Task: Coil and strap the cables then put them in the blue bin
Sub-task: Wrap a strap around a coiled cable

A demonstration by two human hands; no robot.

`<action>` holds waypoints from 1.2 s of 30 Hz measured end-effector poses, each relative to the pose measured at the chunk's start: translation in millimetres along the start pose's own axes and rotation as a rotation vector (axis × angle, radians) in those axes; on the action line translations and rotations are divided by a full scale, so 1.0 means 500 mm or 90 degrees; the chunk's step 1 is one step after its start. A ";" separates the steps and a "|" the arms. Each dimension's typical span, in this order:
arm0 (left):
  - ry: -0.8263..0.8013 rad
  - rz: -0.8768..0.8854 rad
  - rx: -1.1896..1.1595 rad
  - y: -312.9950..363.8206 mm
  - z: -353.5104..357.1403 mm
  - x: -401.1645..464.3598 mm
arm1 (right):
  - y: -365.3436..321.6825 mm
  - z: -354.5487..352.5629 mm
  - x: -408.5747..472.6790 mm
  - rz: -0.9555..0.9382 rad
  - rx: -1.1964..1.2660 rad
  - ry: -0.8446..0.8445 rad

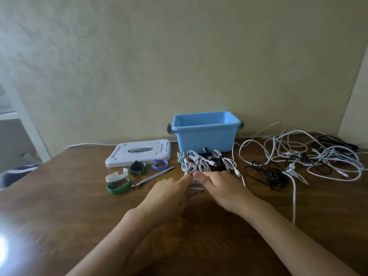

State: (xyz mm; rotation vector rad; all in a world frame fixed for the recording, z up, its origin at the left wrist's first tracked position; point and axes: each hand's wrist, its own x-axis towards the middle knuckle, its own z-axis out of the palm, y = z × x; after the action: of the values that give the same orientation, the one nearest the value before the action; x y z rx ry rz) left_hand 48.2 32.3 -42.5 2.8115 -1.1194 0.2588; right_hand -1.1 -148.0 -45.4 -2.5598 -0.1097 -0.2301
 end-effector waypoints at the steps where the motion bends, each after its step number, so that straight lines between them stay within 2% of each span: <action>1: 0.003 -0.006 -0.017 -0.009 0.006 0.001 | -0.004 0.003 -0.001 -0.003 -0.011 0.001; 4: 0.028 -0.018 -0.068 -0.032 0.002 0.004 | -0.018 0.009 0.000 -0.007 -0.024 0.008; 7: 0.060 -0.098 -0.159 -0.076 -0.010 0.003 | -0.032 0.006 0.001 -0.026 -0.002 0.037; 11: 0.195 -0.222 -0.373 -0.145 -0.034 -0.004 | -0.042 0.011 0.028 -0.059 -0.061 0.129; 14: 0.301 -0.309 -0.489 -0.187 -0.046 -0.007 | -0.068 0.041 0.068 -0.085 -0.115 0.101; 17: 0.322 -0.385 -0.540 -0.226 -0.031 -0.009 | -0.103 0.086 0.117 -0.129 -0.172 0.028; 20: 0.346 -0.415 -0.579 -0.251 -0.022 -0.012 | -0.140 0.129 0.163 -0.148 -0.201 -0.018; 25: 0.383 -0.437 -0.632 -0.281 -0.022 -0.019 | -0.164 0.189 0.227 -0.097 -0.186 -0.061; 28: 0.387 -0.455 -0.675 -0.286 -0.022 -0.020 | -0.164 0.195 0.233 -0.096 -0.173 -0.071; 36: 0.363 -0.450 -0.642 -0.294 -0.015 -0.013 | -0.151 0.169 0.225 -0.098 -0.105 -0.064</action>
State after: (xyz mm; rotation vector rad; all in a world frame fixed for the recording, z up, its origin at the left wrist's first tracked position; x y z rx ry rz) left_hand 143.9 144.1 -41.5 1.8409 -0.0229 0.2809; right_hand 111.9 -35.3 -54.3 -2.7302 -0.3405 -0.1747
